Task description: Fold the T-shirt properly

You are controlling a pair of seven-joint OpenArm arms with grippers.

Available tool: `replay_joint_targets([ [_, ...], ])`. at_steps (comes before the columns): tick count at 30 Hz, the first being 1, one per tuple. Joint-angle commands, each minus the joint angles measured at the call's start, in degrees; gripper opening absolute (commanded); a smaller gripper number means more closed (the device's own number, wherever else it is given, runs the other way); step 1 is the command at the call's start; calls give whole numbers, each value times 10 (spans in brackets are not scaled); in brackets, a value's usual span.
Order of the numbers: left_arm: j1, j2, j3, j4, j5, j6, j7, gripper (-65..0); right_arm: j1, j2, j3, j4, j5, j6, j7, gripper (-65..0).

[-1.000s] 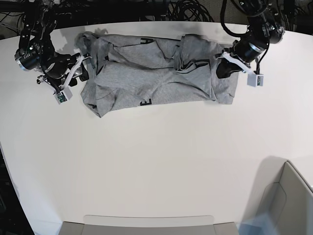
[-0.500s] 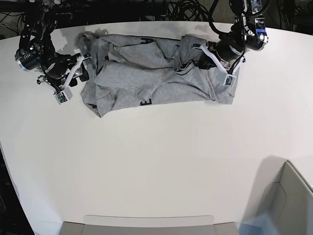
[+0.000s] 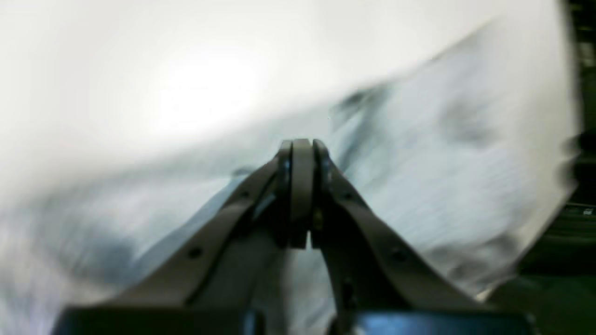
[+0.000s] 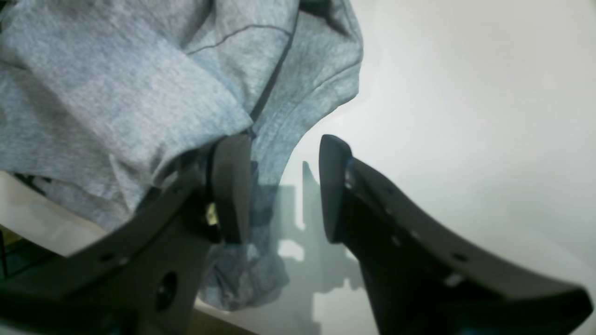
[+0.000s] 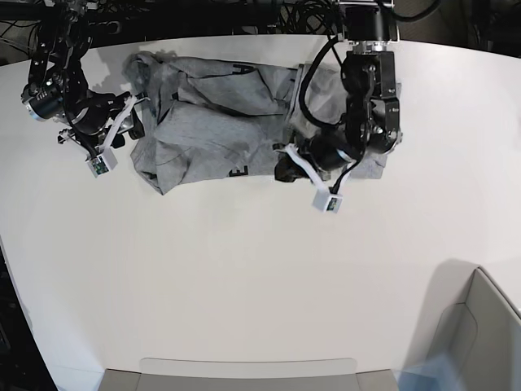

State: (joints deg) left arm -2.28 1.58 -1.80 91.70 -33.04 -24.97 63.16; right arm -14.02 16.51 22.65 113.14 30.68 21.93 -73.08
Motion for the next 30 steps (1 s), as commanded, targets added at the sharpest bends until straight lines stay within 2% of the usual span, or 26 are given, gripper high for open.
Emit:
replay_joint_targets([
  [1,-7,-5,-2,8,-2,-2,-1,-650,9,7,5,10,6,4,8,-403],
  [10,-2,-6,-2,30,-3,-4,-13,-650,33,-12,78,9,9,4,8,-403],
  [15,58,-54,-1,92,-3,-4,-16,-650,27,-7,85,7,21,6,7,-403],
  [18,83,-86,-1,101,-6,-4,-17,-650,9,3,92,6,57,48,6,-401],
  [23,94,-91,-1,101,-6,-4,-18,-650,1,-9,158,-44,119,117,4,-401],
  [27,102,-91,-1,101,-6,-4,-18,-650,4,-23,205,-171,176,141,7,-402],
  [30,104,-90,2,101,-6,-4,-18,-650,2,-23,208,-240,202,158,8,-402],
])
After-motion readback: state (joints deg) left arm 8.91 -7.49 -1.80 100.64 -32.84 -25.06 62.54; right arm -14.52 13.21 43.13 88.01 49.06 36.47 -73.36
